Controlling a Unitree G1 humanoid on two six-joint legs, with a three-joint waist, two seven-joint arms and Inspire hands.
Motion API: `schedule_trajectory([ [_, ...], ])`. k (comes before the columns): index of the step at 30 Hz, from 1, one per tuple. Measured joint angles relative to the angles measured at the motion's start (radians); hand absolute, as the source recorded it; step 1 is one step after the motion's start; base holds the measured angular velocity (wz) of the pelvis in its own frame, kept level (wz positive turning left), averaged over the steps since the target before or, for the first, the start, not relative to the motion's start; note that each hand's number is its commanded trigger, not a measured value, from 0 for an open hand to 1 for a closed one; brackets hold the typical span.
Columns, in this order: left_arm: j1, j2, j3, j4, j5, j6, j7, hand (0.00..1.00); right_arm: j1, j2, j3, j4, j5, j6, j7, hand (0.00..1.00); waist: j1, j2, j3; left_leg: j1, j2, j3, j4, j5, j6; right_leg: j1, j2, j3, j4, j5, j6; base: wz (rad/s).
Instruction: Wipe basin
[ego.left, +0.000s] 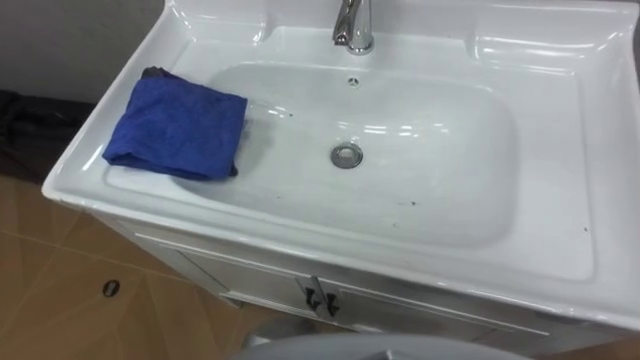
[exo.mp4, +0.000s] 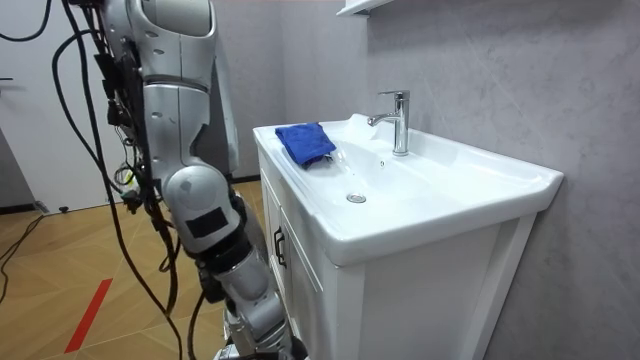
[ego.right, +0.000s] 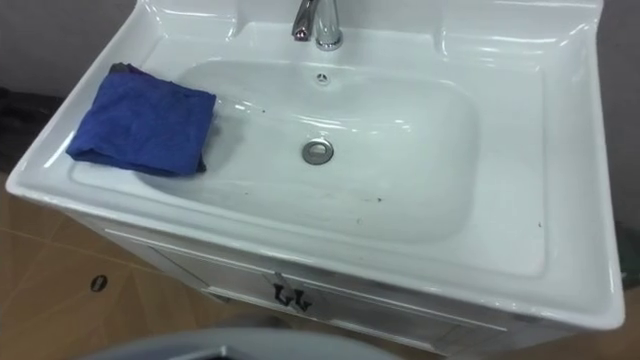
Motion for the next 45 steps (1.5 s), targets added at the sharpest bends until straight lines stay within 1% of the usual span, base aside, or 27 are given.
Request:
schedule_trajectory([
  [3,0.001,-0.001,-0.012,0.046,0.000,-0.007,-0.021,0.00,-0.008,0.000,0.001,0.026,0.007,-0.007,0.017,0.00,-0.010,-0.010,0.0003,0.007,0.002,0.011,-0.008,0.001,0.001,0.003,0.000,0.006,-0.001,0.000,0.000,-0.06],
  [5,0.001,-0.001,-0.040,0.068,0.000,-0.010,-0.046,0.00,-0.008,0.003,0.001,0.040,0.012,-0.008,0.028,0.00,-0.019,-0.025,0.0012,0.014,0.003,0.019,-0.014,0.002,0.002,0.007,-0.001,0.007,-0.004,0.000,0.000,-0.04],
  [7,0.000,-0.003,-0.050,0.081,0.004,-0.010,-0.064,0.00,-0.008,0.003,0.001,0.040,0.011,-0.009,0.031,0.00,-0.025,-0.035,0.0019,0.014,0.003,0.020,-0.012,0.002,0.002,0.010,0.000,0.008,-0.007,0.000,0.000,-0.04],
  [8,-0.001,-0.006,-0.063,0.083,0.008,-0.010,-0.072,0.00,-0.007,0.003,0.001,0.041,0.013,-0.009,0.031,0.00,-0.027,-0.039,0.0029,0.015,0.005,0.027,-0.012,0.001,0.002,0.009,0.001,0.014,-0.008,0.000,0.000,-0.08],
  [10,-0.004,-0.013,-0.083,0.086,0.010,-0.010,-0.083,0.00,-0.007,0.004,0.001,0.041,0.014,-0.008,0.031,0.00,-0.028,-0.040,0.0036,0.016,0.013,0.038,-0.011,0.001,0.002,0.008,0.001,0.021,-0.009,0.001,0.000,-0.11],
  [13,-0.005,-0.018,-0.119,0.088,0.011,-0.010,-0.097,0.00,-0.010,0.008,0.002,0.041,0.018,-0.008,0.031,0.00,-0.029,-0.040,0.0036,0.017,0.013,0.043,-0.012,0.001,0.002,0.006,0.001,0.027,-0.010,0.002,0.000,-0.07],
  [15,-0.006,-0.022,-0.121,0.089,0.018,-0.009,-0.107,0.00,-0.013,0.008,0.002,0.043,0.022,-0.008,0.031,0.00,-0.033,-0.040,0.0037,0.017,0.013,0.046,-0.012,0.001,0.002,0.003,0.001,0.035,-0.009,0.003,0.001,-0.08],
  [18,-0.019,-0.023,-0.130,0.090,0.044,-0.007,-0.107,0.00,-0.029,0.008,0.002,0.067,0.036,-0.005,0.029,0.00,-0.038,-0.044,0.0058,0.015,0.012,0.053,-0.015,0.001,0.002,-0.001,0.002,0.037,-0.009,0.003,0.001,-0.02],
  [21,-0.021,-0.024,-0.132,0.091,0.069,-0.007,-0.107,0.00,-0.044,0.009,0.002,0.071,0.036,0.001,0.028,0.00,-0.051,-0.053,0.0086,0.016,0.013,0.068,-0.019,0.001,0.002,-0.005,0.002,0.046,-0.010,0.003,0.001,-0.08],
  [23,-0.027,-0.023,-0.135,0.098,0.102,-0.007,-0.108,0.00,-0.053,0.009,0.002,0.079,0.036,0.003,0.023,0.00,-0.062,-0.065,0.0135,0.015,0.013,0.075,-0.019,0.001,0.002,-0.006,0.001,0.048,-0.011,0.003,0.001,-0.04],
  [24,-0.031,-0.023,-0.137,0.108,0.116,-0.007,-0.110,0.00,-0.053,0.010,0.002,0.079,0.037,0.003,0.020,0.00,-0.063,-0.068,0.0142,0.015,0.014,0.079,-0.020,0.001,0.002,-0.006,0.001,0.048,-0.013,0.003,0.001,-0.06],
  [25,-0.039,-0.021,-0.158,0.143,0.156,-0.007,-0.121,0.00,-0.055,0.011,0.004,0.079,0.035,0.007,0.015,0.00,-0.060,-0.073,0.0134,0.016,0.015,0.088,-0.021,0.001,0.002,-0.005,0.002,0.052,-0.019,0.006,0.002,-0.13],
  [26,-0.045,-0.023,-0.179,0.176,0.193,-0.001,-0.139,0.00,-0.055,0.011,0.004,0.080,0.032,0.010,0.014,0.00,-0.060,-0.075,0.0131,0.017,0.016,0.091,-0.020,0.001,0.003,-0.003,0.003,0.059,-0.025,0.010,0.003,-0.15],
  [27,-0.049,-0.023,-0.180,0.195,0.211,0.006,-0.150,0.00,-0.055,0.012,0.004,0.080,0.030,0.011,0.014,0.00,-0.060,-0.076,0.0133,0.017,0.016,0.092,-0.020,0.001,0.003,-0.003,0.003,0.062,-0.026,0.010,0.003,-0.12],
  [29,-0.063,-0.023,-0.205,0.234,0.291,0.036,-0.181,0.00,-0.051,0.018,0.004,0.092,0.029,0.014,0.014,0.00,-0.065,-0.079,0.0137,0.015,0.017,0.092,-0.014,-0.008,0.012,0.001,0.007,0.062,-0.035,0.013,0.007,0.02],
  [33,-0.078,-0.026,-0.226,0.246,0.370,0.057,-0.219,0.00,-0.059,0.023,0.004,0.102,0.030,0.015,0.014,0.00,-0.062,-0.080,0.0139,0.017,0.022,0.105,-0.014,-0.019,0.016,0.002,0.012,0.075,-0.046,0.018,0.013,-0.06],
  [34,-0.085,-0.026,-0.239,0.246,0.397,0.061,-0.233,0.00,-0.062,0.023,0.004,0.105,0.030,0.015,0.013,0.00,-0.066,-0.082,0.0137,0.017,0.027,0.121,-0.014,-0.021,0.019,0.002,0.013,0.077,-0.049,0.021,0.014,-0.08],
  [36,-0.104,-0.028,-0.245,0.245,0.453,0.066,-0.254,0.00,-0.080,0.026,0.004,0.105,0.025,0.016,0.010,0.00,-0.068,-0.084,0.0140,0.015,0.031,0.128,-0.014,-0.023,0.022,0.003,0.014,0.074,-0.056,0.030,0.015,-0.03],
  [38,-0.136,-0.028,-0.279,0.243,0.522,0.073,-0.267,0.00,-0.101,0.031,0.005,0.104,0.024,0.030,0.004,0.00,-0.082,-0.089,0.0154,0.009,0.032,0.133,-0.009,-0.028,0.027,0.002,0.015,0.071,-0.057,0.033,0.019,0.03],
  [39,-0.144,-0.029,-0.287,0.244,0.534,0.075,-0.274,0.00,-0.102,0.031,0.005,0.104,0.024,0.032,0.003,0.00,-0.082,-0.089,0.0155,0.009,0.033,0.138,-0.006,-0.029,0.028,0.001,0.015,0.072,-0.057,0.034,0.019,-0.04],
  [41,-0.166,-0.030,-0.311,0.245,0.575,0.079,-0.290,0.00,-0.121,0.033,0.005,0.104,0.024,0.035,-0.002,0.00,-0.082,-0.089,0.0156,-0.002,0.044,0.150,0.022,-0.042,0.035,0.002,0.017,0.074,-0.056,0.037,0.023,-0.06],
  [42,-0.170,-0.030,-0.315,0.245,0.597,0.079,-0.301,0.00,-0.122,0.034,0.005,0.104,0.024,0.036,-0.006,0.00,-0.083,-0.090,0.0154,-0.003,0.048,0.151,0.028,-0.050,0.036,0.003,0.019,0.075,-0.056,0.038,0.025,0.00],
  [45,-0.175,-0.030,-0.314,0.243,0.616,0.084,-0.312,0.00,-0.123,0.038,0.005,0.104,0.027,0.036,-0.007,0.00,-0.082,-0.094,0.0159,-0.006,0.050,0.157,0.040,-0.058,0.043,0.003,0.019,0.083,-0.056,0.042,0.032,-0.06],
])
